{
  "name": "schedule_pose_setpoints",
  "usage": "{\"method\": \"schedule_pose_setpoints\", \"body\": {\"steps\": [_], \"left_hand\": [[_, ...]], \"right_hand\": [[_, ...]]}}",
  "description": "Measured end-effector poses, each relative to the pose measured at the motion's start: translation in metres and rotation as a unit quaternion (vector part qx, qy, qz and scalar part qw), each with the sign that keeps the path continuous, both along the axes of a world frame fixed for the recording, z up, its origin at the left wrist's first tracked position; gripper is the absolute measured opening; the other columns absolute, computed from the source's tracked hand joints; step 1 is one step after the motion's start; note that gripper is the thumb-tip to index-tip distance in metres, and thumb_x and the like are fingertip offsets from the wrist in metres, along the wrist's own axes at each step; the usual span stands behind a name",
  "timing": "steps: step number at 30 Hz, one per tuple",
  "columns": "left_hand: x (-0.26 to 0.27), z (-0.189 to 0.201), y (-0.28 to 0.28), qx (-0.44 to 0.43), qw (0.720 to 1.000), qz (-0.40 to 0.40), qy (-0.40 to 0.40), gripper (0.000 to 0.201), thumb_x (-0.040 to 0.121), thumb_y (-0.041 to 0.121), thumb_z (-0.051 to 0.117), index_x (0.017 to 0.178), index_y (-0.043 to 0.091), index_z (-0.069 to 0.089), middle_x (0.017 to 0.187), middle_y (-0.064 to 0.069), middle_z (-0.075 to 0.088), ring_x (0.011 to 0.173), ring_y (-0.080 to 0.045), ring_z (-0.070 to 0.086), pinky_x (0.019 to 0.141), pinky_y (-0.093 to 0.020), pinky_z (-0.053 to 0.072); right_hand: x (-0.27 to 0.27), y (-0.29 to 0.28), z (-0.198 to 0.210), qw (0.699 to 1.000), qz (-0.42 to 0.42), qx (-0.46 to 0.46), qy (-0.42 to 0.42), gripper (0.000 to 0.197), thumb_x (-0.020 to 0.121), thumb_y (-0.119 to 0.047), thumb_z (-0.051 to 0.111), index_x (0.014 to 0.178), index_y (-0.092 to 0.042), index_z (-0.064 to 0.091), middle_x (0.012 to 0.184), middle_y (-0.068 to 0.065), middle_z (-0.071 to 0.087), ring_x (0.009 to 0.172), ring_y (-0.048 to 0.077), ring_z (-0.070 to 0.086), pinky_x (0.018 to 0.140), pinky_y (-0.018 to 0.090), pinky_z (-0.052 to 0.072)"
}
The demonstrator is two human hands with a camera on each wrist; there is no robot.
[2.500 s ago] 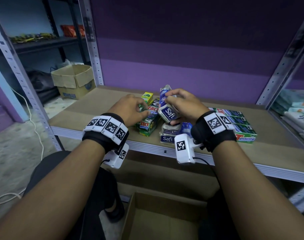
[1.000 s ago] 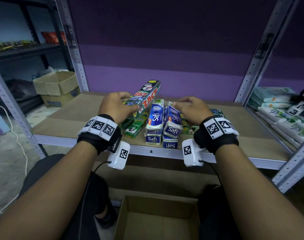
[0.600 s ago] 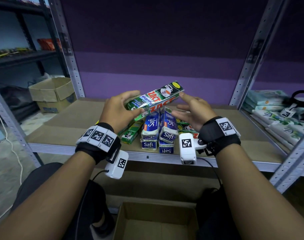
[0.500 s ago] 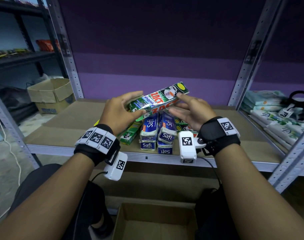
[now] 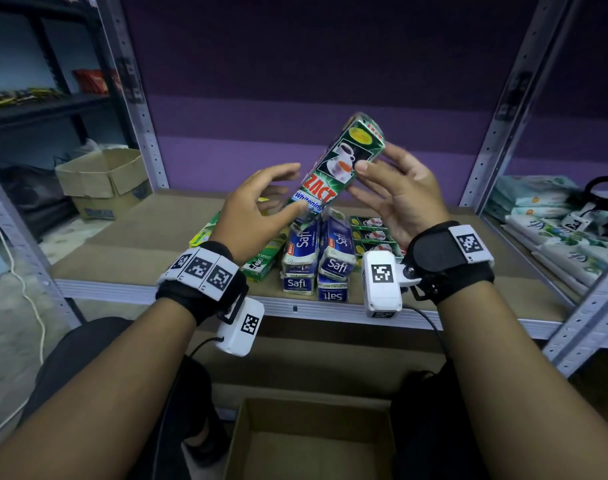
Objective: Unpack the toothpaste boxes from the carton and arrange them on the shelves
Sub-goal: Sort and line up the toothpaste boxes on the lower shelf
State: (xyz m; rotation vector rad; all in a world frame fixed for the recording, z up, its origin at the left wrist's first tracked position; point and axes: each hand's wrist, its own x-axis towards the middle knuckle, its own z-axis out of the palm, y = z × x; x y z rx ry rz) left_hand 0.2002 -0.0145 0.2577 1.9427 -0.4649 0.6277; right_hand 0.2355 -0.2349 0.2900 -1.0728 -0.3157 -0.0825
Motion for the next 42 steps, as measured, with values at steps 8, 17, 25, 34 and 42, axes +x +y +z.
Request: {"method": "schedule_pose_setpoints", "body": {"steps": [8,17,25,34,42], "left_hand": [[-0.009,0.021,-0.011,-0.12,0.991,-0.036,-0.04,0.046,0.089,0.034,0.07,0.132,0.027,0.059,0.126,0.011,0.065,0.115,-0.018,0.062,0.095,-0.043,0.054],[-0.008,0.029,-0.013,-0.196,0.98,-0.017,-0.019,0.04,0.083,0.027,0.077,0.122,0.019,0.068,0.111,0.003,0.073,0.101,-0.017,0.07,0.085,-0.038,0.058],[-0.001,0.035,-0.015,-0.403,0.915,-0.022,0.021,0.041,0.086,0.025,0.074,0.122,0.009,0.062,0.118,-0.01,0.069,0.099,-0.021,0.071,0.065,-0.036,0.058],[0.009,0.022,-0.036,-0.53,0.837,-0.077,0.114,0.052,0.085,0.018,0.075,0.127,0.001,0.049,0.123,-0.018,0.066,0.108,-0.029,0.067,0.078,-0.052,0.058],[0.008,0.014,-0.055,-0.434,0.881,-0.129,0.138,0.061,0.081,0.007,0.076,0.134,0.012,0.045,0.137,-0.014,0.053,0.115,-0.028,0.064,0.087,-0.04,0.057]], "right_hand": [[-0.007,0.008,0.004,0.992,0.028,-0.087,-0.092,0.049,0.077,0.002,0.077,0.122,-0.014,0.066,0.115,0.006,0.072,0.107,0.024,0.069,0.077,0.035,0.059],[-0.006,0.014,-0.003,0.989,0.058,-0.119,-0.067,0.044,0.083,-0.005,0.076,0.124,-0.014,0.064,0.118,0.014,0.07,0.109,0.029,0.068,0.083,0.042,0.059],[-0.01,0.006,-0.017,0.964,0.074,-0.255,0.012,0.031,0.092,-0.033,0.067,0.122,-0.025,0.064,0.116,0.005,0.071,0.092,0.016,0.072,0.071,0.035,0.059],[-0.024,-0.028,-0.009,0.942,0.012,-0.33,-0.067,0.065,0.068,-0.018,0.089,0.124,-0.03,0.061,0.12,0.006,0.063,0.099,0.018,0.071,0.078,0.037,0.061],[-0.031,-0.073,-0.01,0.868,-0.17,-0.448,-0.133,0.056,0.074,-0.023,0.086,0.123,-0.036,0.06,0.119,-0.004,0.062,0.097,0.022,0.067,0.08,0.038,0.059]]}}
